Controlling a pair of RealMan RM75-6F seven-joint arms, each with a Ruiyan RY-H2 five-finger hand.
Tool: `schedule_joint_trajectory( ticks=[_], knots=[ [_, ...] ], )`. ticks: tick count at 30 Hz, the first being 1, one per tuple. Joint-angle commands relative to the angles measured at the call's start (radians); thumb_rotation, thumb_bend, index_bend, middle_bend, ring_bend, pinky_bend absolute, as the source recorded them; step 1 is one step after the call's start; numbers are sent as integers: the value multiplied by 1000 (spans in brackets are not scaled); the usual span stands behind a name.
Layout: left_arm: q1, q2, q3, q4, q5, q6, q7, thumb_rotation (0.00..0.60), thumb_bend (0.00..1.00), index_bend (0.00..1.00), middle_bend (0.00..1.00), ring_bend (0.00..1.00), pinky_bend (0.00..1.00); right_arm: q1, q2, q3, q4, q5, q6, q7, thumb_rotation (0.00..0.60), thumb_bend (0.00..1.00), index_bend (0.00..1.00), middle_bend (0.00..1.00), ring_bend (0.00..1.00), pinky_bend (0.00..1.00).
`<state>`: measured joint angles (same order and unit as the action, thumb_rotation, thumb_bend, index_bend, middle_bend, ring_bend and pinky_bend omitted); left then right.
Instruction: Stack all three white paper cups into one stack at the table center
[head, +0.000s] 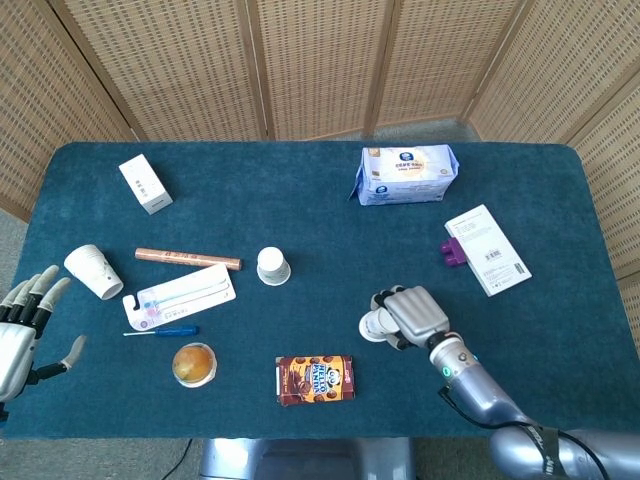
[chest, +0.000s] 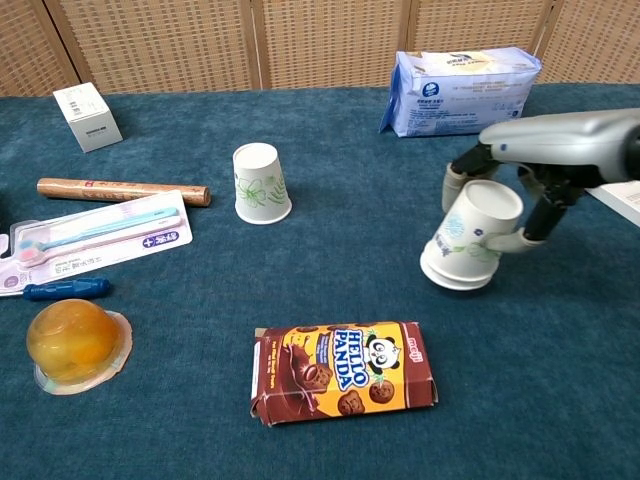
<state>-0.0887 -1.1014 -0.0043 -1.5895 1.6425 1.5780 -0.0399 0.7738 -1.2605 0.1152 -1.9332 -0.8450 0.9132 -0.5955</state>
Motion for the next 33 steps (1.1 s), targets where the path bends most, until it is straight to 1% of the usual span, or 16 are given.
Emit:
schedule_joint_trajectory(
  ticks=[1, 9, 23, 27, 29, 31, 33],
  knots=[
    [1, -1, 0, 2, 0, 1, -2, 285, 444, 0, 0, 0, 120, 39, -31, 17, 17, 44, -1, -25, 600, 383, 359, 383, 274, 684],
    [6, -5, 1, 17, -5, 4, -13, 289, 444, 0, 0, 0, 120, 122, -88, 32, 57, 141, 4, -62, 600, 383, 354, 382, 264, 683],
    [23, -6, 4, 36, -12, 20, -32, 286, 444, 0, 0, 0, 120, 212, -165, 29, 134, 224, 13, -85, 600, 384, 346, 380, 241, 666],
    [25, -9, 5, 42, -12, 20, -37, 289, 445, 0, 0, 0, 120, 236, -188, 23, 160, 254, 15, -96, 600, 382, 327, 367, 222, 656],
    [25, -10, 5, 44, -13, 19, -38, 285, 445, 0, 0, 0, 120, 245, -192, 17, 166, 272, 16, -105, 600, 376, 282, 335, 191, 632],
    [25, -9, 4, 46, -14, 19, -41, 286, 444, 0, 0, 0, 120, 253, -188, 9, 165, 291, 20, -115, 600, 372, 192, 284, 144, 599],
    [24, -9, 2, 47, -14, 18, -43, 288, 445, 0, 0, 0, 120, 255, -180, 5, 156, 303, 33, -119, 600, 371, 72, 220, 92, 569]
  ],
)
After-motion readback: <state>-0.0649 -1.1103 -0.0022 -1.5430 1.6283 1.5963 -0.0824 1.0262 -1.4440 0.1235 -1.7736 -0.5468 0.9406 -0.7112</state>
